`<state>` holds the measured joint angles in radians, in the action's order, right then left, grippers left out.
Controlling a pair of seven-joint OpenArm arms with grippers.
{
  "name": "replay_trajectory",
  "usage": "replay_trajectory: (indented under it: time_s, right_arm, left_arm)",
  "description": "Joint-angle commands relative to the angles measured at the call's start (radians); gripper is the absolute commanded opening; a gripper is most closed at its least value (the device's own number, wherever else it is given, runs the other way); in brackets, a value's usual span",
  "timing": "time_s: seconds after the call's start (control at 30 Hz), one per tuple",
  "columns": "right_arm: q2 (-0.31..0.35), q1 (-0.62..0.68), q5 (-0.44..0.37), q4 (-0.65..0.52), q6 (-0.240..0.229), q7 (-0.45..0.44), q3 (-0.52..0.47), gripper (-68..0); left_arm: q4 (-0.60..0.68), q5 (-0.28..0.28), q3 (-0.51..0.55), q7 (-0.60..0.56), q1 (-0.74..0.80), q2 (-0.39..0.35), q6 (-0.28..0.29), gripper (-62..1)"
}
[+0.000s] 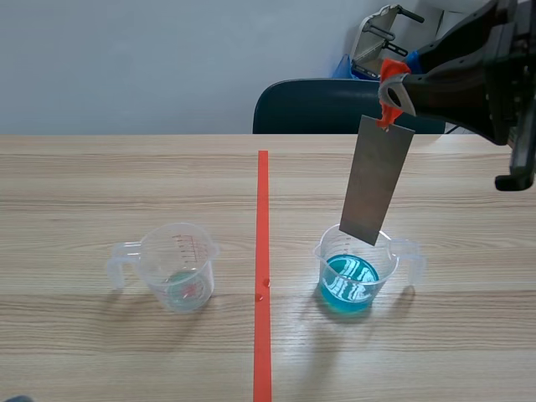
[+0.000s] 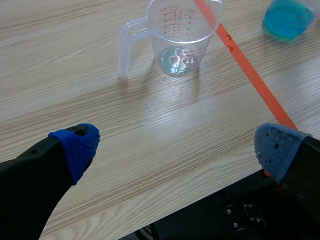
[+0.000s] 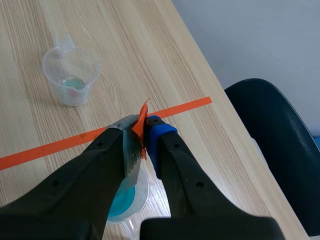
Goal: Do the redox reaction experiment
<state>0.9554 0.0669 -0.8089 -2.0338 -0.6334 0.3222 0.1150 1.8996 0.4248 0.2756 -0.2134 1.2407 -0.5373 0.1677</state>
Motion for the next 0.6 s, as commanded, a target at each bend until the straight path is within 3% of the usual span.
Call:
replay_trajectory:
  time_s: [0.0,0.27,0.57]
  right_arm:
    - [0.003,-0.012,-0.007,-0.012,0.003,-0.011,-0.005,-66.7]
    - [0.003,-0.012,-0.007,-0.012,0.003,-0.011,-0.005,-66.7]
    - [0.003,-0.012,-0.007,-0.012,0.003,-0.011,-0.005,-66.7]
  left_arm:
    - [0.017,0.005,0.002,-0.014,0.003,0.005,0.003,1.4]
    - [0.017,-0.008,0.002,-0.029,-0.014,0.005,0.003,1.4]
    - [-0.005,-0.01,-0.055,-0.007,-0.219,0.005,0.018,1.4]
